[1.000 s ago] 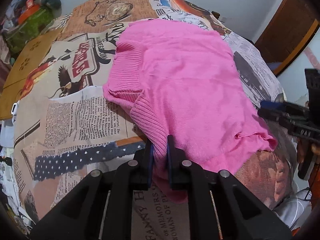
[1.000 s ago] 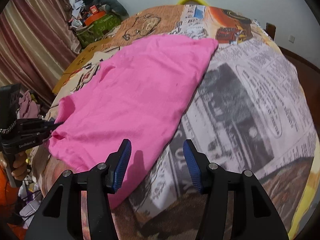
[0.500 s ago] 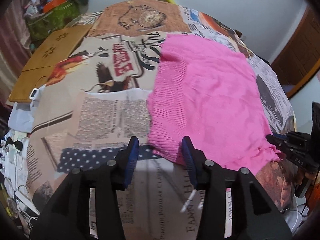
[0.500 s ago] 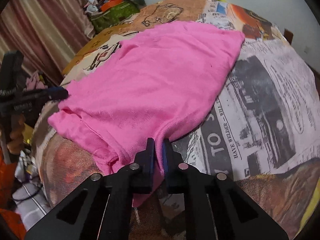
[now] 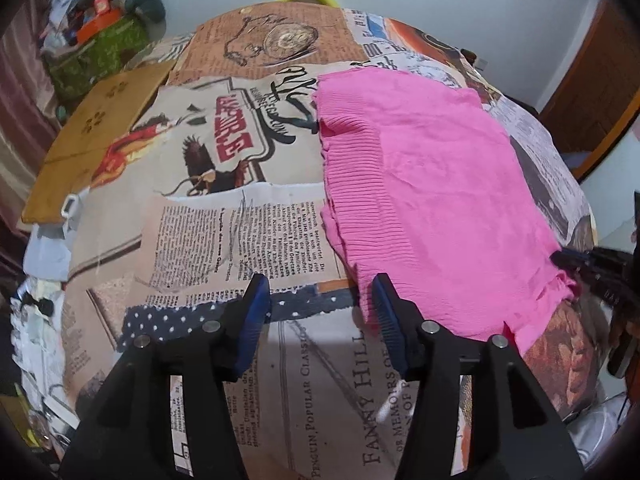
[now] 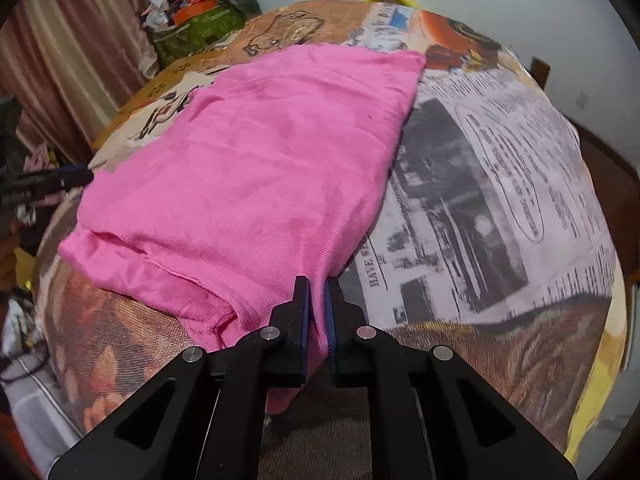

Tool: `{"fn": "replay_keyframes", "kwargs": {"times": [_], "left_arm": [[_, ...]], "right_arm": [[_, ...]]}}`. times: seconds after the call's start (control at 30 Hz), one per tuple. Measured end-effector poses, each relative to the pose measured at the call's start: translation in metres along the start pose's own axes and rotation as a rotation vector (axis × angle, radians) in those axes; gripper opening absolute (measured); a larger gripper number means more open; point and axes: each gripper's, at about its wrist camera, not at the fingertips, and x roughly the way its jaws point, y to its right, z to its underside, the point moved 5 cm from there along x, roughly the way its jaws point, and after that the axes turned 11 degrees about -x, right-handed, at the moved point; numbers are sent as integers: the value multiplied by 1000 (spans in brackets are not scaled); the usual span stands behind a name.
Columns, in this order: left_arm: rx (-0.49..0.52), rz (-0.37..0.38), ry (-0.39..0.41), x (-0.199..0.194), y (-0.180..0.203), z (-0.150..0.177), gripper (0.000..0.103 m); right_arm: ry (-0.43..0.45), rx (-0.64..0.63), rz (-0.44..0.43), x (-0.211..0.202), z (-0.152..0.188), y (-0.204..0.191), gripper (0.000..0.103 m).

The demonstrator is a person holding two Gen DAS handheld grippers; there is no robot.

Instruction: Fold small clothes

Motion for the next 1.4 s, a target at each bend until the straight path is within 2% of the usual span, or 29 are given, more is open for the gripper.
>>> {"fn": "replay_keyframes", "kwargs": {"times": [0.13,0.2,0.27,0.37,0.5,0.67,0.83,0.9,0.93,1.0,1.1,1.23,1.3,1.37,1.4], "left_arm": [[48,1,15,-9,5,4,67],[67,-2,18,-12,6,7,72],[85,-12,11,-13,7,12,76],[110,-29,-10,-9,7,20,78],[130,-29,-51,1,10,30,83],[148,3,-62,7,24,29,87],[210,-9,-48,12,44,24,89],[222,-6,-44,15,49,22,89],[223,-4,-41,15,50,21,89],[221,7,-33,17,54,19,89],[225,40,-22,20,60,17,77],[213,82,-23,22,67,13,51],[202,87,-24,25,69,11,38],[190,86,-23,27,70,8,25],[189,81,-20,27,70,7,24]], "right_arm": [[24,-4,16,-14,0,-4,9],[40,-11,12,-21,0,-8,19],[65,-21,10,-28,0,-11,38],[88,-37,12,-35,1,-16,48],[68,-36,-6,-32,6,-19,49],[34,-43,-20,-26,12,-23,49],[21,-43,-40,-23,14,-26,49],[15,-50,-47,-22,16,-30,54],[13,-57,-49,-20,16,-31,60],[15,-77,-49,-18,15,-35,62],[19,-99,-45,-10,12,-39,62],[22,-89,-65,-2,7,-37,61],[24,-80,-77,1,5,-37,53],[30,-79,-70,3,4,-37,32],[31,-79,-63,3,3,-37,26]]}}
